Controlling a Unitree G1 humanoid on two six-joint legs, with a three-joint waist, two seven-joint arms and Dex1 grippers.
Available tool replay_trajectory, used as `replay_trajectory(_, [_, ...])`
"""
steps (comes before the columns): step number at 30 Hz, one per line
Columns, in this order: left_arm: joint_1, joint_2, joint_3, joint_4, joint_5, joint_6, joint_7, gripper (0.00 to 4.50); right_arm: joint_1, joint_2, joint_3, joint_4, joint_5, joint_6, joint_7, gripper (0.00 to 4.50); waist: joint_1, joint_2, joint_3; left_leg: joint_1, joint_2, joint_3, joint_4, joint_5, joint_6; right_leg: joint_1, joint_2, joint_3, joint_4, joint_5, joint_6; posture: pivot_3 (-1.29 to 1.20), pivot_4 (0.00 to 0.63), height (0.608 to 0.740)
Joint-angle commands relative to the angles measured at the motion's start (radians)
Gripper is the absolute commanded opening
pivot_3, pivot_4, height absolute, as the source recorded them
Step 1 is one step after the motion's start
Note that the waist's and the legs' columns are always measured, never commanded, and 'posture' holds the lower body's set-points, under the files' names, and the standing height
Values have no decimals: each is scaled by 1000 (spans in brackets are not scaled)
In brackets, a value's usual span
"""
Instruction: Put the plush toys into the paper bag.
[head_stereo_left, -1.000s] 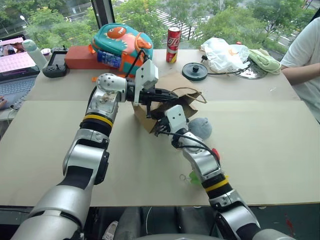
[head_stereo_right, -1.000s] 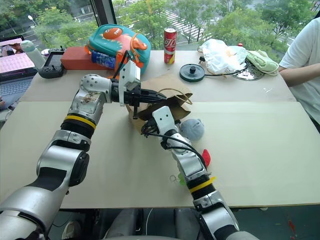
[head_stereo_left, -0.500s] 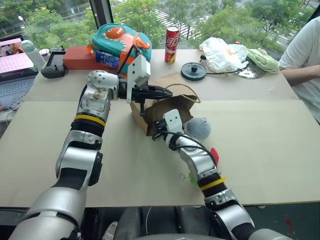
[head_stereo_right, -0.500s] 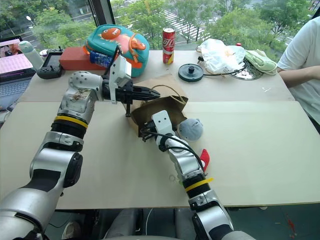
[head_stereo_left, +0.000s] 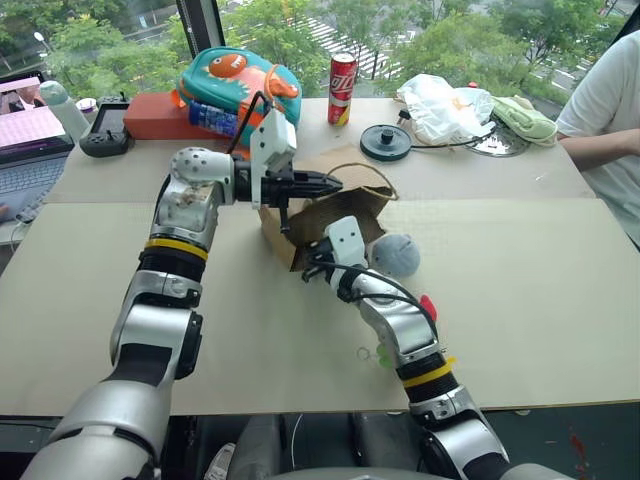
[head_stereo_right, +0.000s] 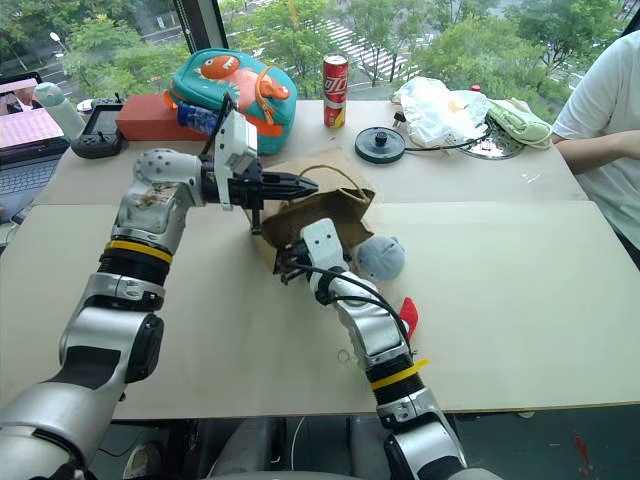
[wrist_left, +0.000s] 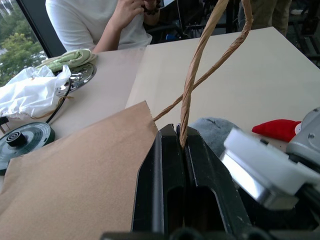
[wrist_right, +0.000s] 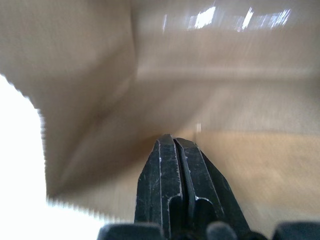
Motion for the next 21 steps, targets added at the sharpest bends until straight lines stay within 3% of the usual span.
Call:
replay_trajectory(1, [5, 9, 2, -47, -17, 4, 10, 0, 33, -20, -29, -252, 50, 101, 7, 41, 1, 0, 0, 0, 0, 0, 0, 0, 0, 0, 0, 0, 0, 0, 0, 0, 150, 739])
replay_trajectory(8, [13, 13, 3, -56, -24, 18, 16, 0, 236, -162, -89, -598, 117, 320, 36, 41, 17, 0, 0, -1, 0, 0, 0, 0, 0, 0, 0, 0, -1, 0, 0, 0, 150, 739])
replay_trajectory(11, [16, 15, 2, -59, -28, 22, 18, 0, 286, -181, -207, -684, 156, 392, 1, 718, 17, 0, 0, -1, -1, 0, 0, 0, 0, 0, 0, 0, -2, 0, 0, 0, 150, 739])
replay_trajectory(15, [18, 12, 2, -59, -30, 22, 21, 0, 290, -219, -306, -731, 204, 459, 1, 2130, 16, 0, 0, 1, -1, 0, 0, 0, 0, 1, 0, 0, -3, 0, 1, 0, 150, 739])
replay_trajectory(21, [16, 9, 0, -52, -30, 17, 19, 0, 240, -262, -293, -631, 149, 476, -57, 4083, 14, 0, 0, 2, 0, 1, 0, 0, 0, 0, 2, 1, -3, -1, 0, 0, 150, 739])
